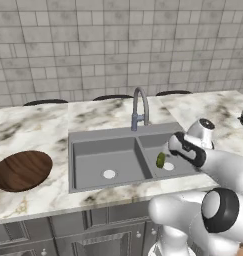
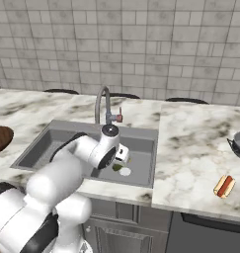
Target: Pick the cucumber from the sink and place it in the bowl. Then pick the bowl and place it in the microwave. Then close the microwave door and press the start button.
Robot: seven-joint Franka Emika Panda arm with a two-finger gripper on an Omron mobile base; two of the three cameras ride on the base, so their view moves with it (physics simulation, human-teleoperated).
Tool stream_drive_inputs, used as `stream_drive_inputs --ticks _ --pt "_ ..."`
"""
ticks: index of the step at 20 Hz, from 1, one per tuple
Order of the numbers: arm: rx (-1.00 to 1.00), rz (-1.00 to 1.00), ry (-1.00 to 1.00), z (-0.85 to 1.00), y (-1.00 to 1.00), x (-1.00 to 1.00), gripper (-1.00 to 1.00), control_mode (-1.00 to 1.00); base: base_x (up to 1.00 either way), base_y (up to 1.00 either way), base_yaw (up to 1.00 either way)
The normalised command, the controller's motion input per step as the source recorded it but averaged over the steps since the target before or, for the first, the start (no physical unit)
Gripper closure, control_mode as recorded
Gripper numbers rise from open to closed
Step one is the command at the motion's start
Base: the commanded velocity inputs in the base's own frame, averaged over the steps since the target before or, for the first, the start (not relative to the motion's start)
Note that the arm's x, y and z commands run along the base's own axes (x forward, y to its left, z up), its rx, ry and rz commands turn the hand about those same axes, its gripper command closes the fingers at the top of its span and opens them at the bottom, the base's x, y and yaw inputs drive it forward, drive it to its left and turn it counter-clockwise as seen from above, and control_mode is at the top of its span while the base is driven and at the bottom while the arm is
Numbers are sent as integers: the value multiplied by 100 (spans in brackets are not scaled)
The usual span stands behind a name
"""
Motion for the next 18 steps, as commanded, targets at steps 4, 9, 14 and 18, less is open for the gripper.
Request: stream_drive_inputs --ticks 4,9,14,18 --pt "9 -6 2 -68 0 80 -100 -100 0 0 0" --pt "1 -3 11 -41 -7 73 -100 -100 0 0 0" --pt "3 0 19 -26 -14 46 -100 -100 0 0 0" --pt "4 0 15 -21 -12 41 -100 -100 0 0 0"
